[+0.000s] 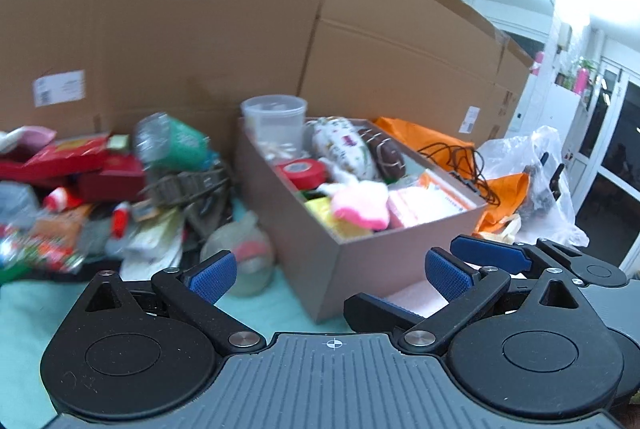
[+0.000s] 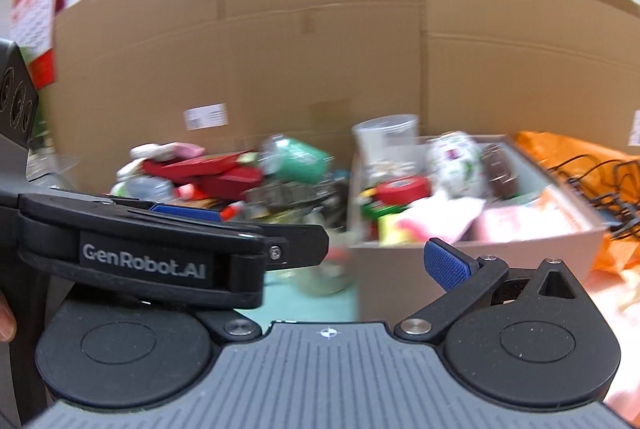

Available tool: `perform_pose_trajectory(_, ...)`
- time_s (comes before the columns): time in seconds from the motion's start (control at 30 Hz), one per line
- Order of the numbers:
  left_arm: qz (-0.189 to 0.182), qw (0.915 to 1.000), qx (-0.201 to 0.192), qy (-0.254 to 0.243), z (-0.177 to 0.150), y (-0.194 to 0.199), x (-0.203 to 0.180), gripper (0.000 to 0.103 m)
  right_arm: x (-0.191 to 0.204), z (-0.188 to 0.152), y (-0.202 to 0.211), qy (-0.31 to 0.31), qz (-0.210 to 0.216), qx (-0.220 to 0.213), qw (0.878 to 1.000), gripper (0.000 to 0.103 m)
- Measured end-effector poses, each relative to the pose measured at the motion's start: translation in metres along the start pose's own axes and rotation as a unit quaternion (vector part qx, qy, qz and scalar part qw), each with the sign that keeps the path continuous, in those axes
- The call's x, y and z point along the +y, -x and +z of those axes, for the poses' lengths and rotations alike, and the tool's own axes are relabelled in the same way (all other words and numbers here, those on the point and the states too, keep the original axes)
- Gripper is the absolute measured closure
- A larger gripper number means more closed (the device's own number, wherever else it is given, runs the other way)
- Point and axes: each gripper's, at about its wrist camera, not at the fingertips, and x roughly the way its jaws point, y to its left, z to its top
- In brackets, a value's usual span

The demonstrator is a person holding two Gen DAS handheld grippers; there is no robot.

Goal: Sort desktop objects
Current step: 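Withdraw both grippers back to the table, then grasp the red-string charm with the right gripper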

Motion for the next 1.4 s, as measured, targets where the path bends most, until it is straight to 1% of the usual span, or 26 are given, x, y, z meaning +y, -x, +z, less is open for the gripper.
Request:
perform_pose_trajectory(0.07,0.013,0.9999,-0.004,0.011,-0.013,0.022,0.013,0.000,0.019,-0.007,0.002,0.005,0.017,0.002,1.000,0.000)
perform_pose_trajectory(0.17,0.045,0.9988,-0.006,0.018,-0.031,0.050,0.035,0.000,0.051,-0.018,0.001,0.019,0.045,0.010,0.999,0.000)
perform_pose_trajectory(0.27,0.070,0.9970,-0.001,0.034,-0.048,0.074,0.058,0.000,0.080,-0.030,-0.004,0.030,0.074,0.025,0.996,0.000)
perform_pose_trajectory(0.37,0.084,0.9951,0.000,0.053,-0.063,0.096,0.082,0.000,0.105,-0.040,-0.012,0.028,0.102,0.041,0.994,0.000)
perform_pose_trajectory(0.47,0.107,0.9923,-0.008,0.062,-0.076,0.116,0.104,0.000,0.126,-0.049,-0.021,0.020,0.118,0.057,0.991,0.000)
perform_pose_trajectory(0.63,0.151,0.9842,-0.020,0.090,-0.095,0.143,0.146,0.000,0.157,-0.062,-0.039,0.015,0.136,0.088,0.987,0.000)
perform_pose_trajectory(0.73,0.182,0.9781,-0.023,0.099,-0.103,0.153,0.175,0.000,0.175,-0.067,-0.050,0.030,0.142,0.101,0.984,0.000)
perform_pose_trajectory(0.83,0.214,0.9682,-0.029,0.127,-0.108,0.162,0.211,0.000,0.193,-0.071,-0.062,0.051,0.135,0.104,0.984,0.000)
perform_pose_trajectory(0.93,0.230,0.9617,-0.018,0.148,-0.115,0.161,0.245,0.000,0.209,-0.075,-0.076,0.066,0.127,0.111,0.983,0.001)
perform_pose_trajectory(1.03,0.233,0.9603,-0.004,0.153,-0.120,0.154,0.267,0.005,0.227,-0.079,-0.093,0.079,0.147,0.117,0.979,0.000)
perform_pose_trajectory(1.13,0.211,0.9645,0.012,0.158,-0.124,0.145,0.279,0.010,0.246,-0.086,-0.109,0.089,0.175,0.124,0.973,0.001)
perform_pose_trajectory(1.17,0.201,0.9666,0.017,0.158,-0.125,0.142,0.283,0.014,0.252,-0.088,-0.114,0.093,0.185,0.128,0.970,0.001)
perform_pose_trajectory(1.27,0.185,0.9694,0.029,0.159,-0.125,0.133,0.290,0.020,0.267,-0.091,-0.128,0.100,0.213,0.137,0.962,0.006)
perform_pose_trajectory(1.33,0.170,0.9720,0.031,0.159,-0.123,0.128,0.294,0.023,0.275,-0.091,-0.136,0.106,0.224,0.141,0.958,0.013)
perform_pose_trajectory(1.4,0.154,0.9754,0.034,0.154,-0.120,0.123,0.296,0.031,0.279,-0.091,-0.143,0.112,0.231,0.143,0.956,0.016)
